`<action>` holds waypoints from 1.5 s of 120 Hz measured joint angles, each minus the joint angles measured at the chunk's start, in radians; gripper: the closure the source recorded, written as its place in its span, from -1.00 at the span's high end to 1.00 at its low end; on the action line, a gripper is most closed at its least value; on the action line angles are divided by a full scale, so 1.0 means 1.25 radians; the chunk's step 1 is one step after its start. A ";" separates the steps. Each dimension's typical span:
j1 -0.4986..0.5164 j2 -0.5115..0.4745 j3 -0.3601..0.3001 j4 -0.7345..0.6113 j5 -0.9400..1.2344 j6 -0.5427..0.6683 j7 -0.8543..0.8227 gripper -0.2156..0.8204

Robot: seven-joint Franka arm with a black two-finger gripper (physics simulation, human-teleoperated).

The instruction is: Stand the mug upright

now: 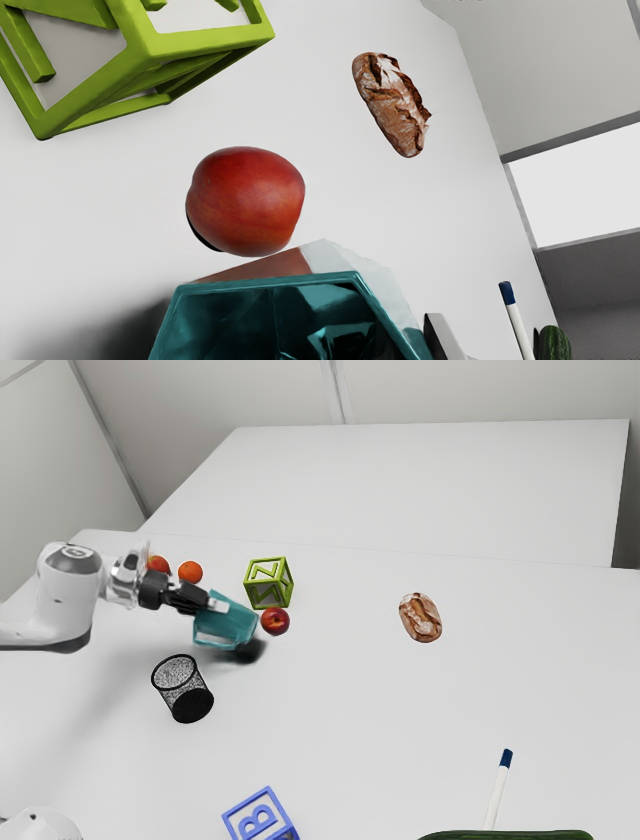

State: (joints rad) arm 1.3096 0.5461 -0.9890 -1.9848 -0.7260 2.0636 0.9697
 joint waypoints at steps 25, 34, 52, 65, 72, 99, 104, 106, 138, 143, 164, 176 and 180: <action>0.134 -0.239 -0.127 -0.021 0.002 -0.043 -0.005 -0.90; 0.136 -0.364 -0.143 -0.016 0.048 -0.066 -0.021 -0.91; 0.103 -0.479 -0.199 -0.005 0.248 -0.080 -0.089 -0.92; 0.083 -0.490 -0.261 -0.001 0.359 -0.067 -0.159 -0.92; 0.079 -0.492 -0.290 -0.002 0.393 -0.057 -0.198 -0.93; -0.026 -0.492 -0.319 -0.086 0.448 0.025 -0.344 -0.93; -0.037 -0.491 -0.321 -0.108 0.451 0.045 -0.370 -0.93; -0.039 -0.491 -0.321 -0.117 0.452 0.054 -0.379 -0.93; -0.041 -0.488 -0.324 -0.197 0.459 0.172 -0.514 -0.93; -0.040 -0.489 -0.324 -0.202 0.460 0.182 -0.531 -0.93; -0.038 -0.489 -0.324 -0.234 0.466 0.212 -0.595 -0.93; -0.033 -0.484 -0.324 -0.260 0.468 0.230 -0.627 -0.93; -0.031 -0.483 -0.324 -0.264 0.468 0.235 -0.636 -0.93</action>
State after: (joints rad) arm 1.2704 -0.0580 -1.3944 -2.3144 -0.1411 2.3577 0.1742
